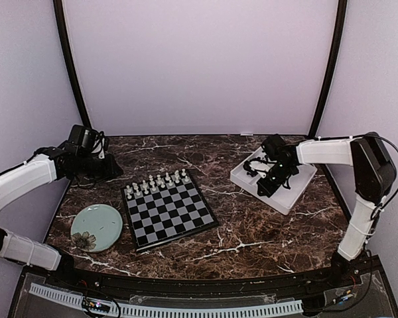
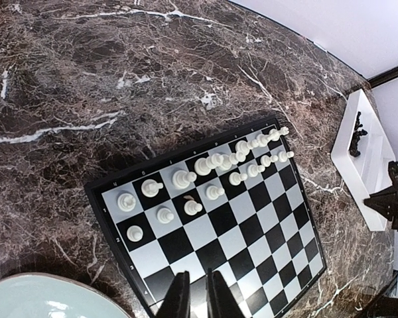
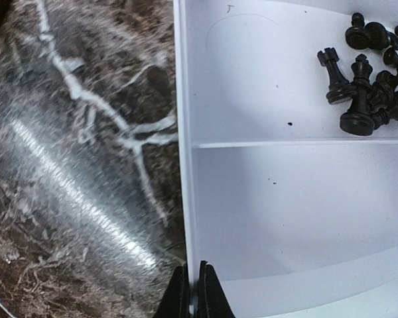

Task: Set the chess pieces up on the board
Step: Pick up the storage box from the corner of the board, then move the storage box to the center of the board.

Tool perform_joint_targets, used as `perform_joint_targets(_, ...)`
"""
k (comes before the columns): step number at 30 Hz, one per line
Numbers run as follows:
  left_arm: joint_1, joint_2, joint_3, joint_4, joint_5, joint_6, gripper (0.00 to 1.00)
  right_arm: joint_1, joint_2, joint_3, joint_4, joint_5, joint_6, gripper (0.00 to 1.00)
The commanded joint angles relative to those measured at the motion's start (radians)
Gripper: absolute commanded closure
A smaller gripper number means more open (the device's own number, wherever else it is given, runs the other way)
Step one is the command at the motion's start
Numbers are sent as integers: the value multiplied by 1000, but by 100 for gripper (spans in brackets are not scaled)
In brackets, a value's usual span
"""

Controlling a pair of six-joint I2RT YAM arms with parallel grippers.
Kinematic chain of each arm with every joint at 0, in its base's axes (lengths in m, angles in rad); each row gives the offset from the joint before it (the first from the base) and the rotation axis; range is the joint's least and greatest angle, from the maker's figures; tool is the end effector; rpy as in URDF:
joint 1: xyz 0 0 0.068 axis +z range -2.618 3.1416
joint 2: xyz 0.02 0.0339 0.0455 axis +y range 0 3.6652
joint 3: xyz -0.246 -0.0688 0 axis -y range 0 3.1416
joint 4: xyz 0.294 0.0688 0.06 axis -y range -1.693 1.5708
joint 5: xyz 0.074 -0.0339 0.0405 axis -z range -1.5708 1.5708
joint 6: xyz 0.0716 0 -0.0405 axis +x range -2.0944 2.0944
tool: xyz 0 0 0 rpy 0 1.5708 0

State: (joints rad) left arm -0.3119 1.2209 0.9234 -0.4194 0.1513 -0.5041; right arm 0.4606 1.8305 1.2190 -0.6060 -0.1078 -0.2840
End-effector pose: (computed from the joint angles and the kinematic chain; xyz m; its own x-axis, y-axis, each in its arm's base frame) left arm 0.3236 -0.1157 0.2206 -0.7463 -0.2611 -0.6122 0.0583 0.8907 -0.4508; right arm 0.3626 0.1885 0.0954 -0.6736 -0.6452 -0.3604 -0.6917 0.7222 0.0000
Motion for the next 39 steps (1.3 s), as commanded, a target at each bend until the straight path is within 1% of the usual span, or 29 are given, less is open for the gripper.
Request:
perform_joint_targets(1,-12,21,-25,67,29,-14,89,36,-118,-126,-41,-95,-80,100)
perform_joint_targets(4,-19,48,-26,94,37,-18,89,70,-188,-217,-66,-92,-154,100)
perform_joint_targets(11,-49,103,-17,134,50,-23,89,114,-338,-322,-172,-146,-298,100)
perform_joint_targets(15,-60,130,-17,152,50,-27,89,146,-409,-376,-168,-125,-336,100)
perform_joint_targets(21,-75,153,-5,159,52,-16,89,178,-444,-425,-171,-123,-348,100)
perform_joint_targets(24,-81,158,-1,159,50,-10,89,193,-446,-450,-148,-102,-344,97)
perform_joint_targets(25,-83,161,1,160,50,-10,89,193,-444,-451,-147,-100,-343,93)
perform_joint_targets(27,-87,166,4,159,51,-9,89,193,-451,-441,-165,-95,-343,83)
perform_joint_targets(28,-89,167,4,158,52,-8,89,193,-461,-431,-187,-96,-351,79)
perform_joint_targets(30,-94,166,7,153,52,-3,89,193,-491,-388,-262,-121,-381,74)
perform_joint_targets(33,-103,162,6,144,55,7,88,182,-523,-278,-391,-174,-429,67)
perform_joint_targets(36,-121,142,-1,161,61,29,86,126,-508,-155,-427,-218,-434,56)
perform_joint_targets(38,-141,126,-4,170,63,45,84,73,-458,-83,-411,-230,-413,47)
perform_joint_targets(39,-154,121,-3,173,67,55,80,46,-424,-40,-395,-227,-398,27)
